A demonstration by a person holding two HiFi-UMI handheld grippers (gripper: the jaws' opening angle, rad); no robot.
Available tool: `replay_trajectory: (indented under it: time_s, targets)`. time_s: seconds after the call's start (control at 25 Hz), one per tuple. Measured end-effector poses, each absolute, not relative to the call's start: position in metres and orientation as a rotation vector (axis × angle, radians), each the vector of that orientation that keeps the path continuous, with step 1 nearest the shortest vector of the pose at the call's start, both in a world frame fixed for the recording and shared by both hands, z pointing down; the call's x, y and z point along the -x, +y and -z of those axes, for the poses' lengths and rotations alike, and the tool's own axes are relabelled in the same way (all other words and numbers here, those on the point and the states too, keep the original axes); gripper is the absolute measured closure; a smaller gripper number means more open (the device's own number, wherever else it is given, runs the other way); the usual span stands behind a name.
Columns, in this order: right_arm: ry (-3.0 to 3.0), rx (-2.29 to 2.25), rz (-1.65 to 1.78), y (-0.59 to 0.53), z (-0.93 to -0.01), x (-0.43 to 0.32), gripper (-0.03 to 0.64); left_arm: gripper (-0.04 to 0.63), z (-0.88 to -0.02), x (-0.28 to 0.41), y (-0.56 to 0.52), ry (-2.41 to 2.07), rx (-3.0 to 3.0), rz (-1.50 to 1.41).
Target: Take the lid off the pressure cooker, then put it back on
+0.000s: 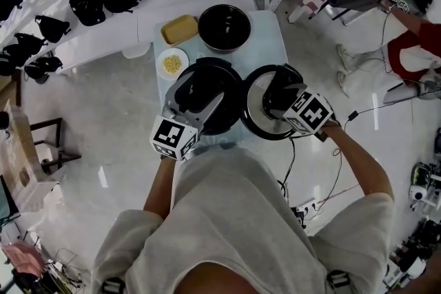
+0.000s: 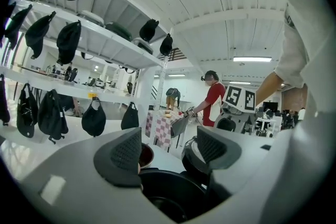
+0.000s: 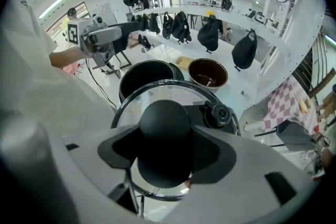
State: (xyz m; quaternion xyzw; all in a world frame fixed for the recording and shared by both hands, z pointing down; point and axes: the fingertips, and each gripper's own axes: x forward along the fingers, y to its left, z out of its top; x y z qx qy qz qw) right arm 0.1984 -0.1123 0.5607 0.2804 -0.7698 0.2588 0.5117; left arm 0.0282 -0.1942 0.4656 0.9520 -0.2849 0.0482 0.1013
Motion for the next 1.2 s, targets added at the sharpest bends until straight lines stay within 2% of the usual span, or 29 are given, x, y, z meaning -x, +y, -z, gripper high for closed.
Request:
replay_trajectory:
  time_s: [0.76,1.2]
  targets:
    - [-1.885,-0.402,-0.465,-0.162,-0.573,-0.053,0.345,0.275,-0.456,0.086,-0.195,-1.159,-2.711,-0.102]
    - [-1.868,-0.359,-0.392,-0.17,-0.592,-0.005,0.345,0.275,-0.461,0.128,-0.191,-1.237,-2.681,-0.104]
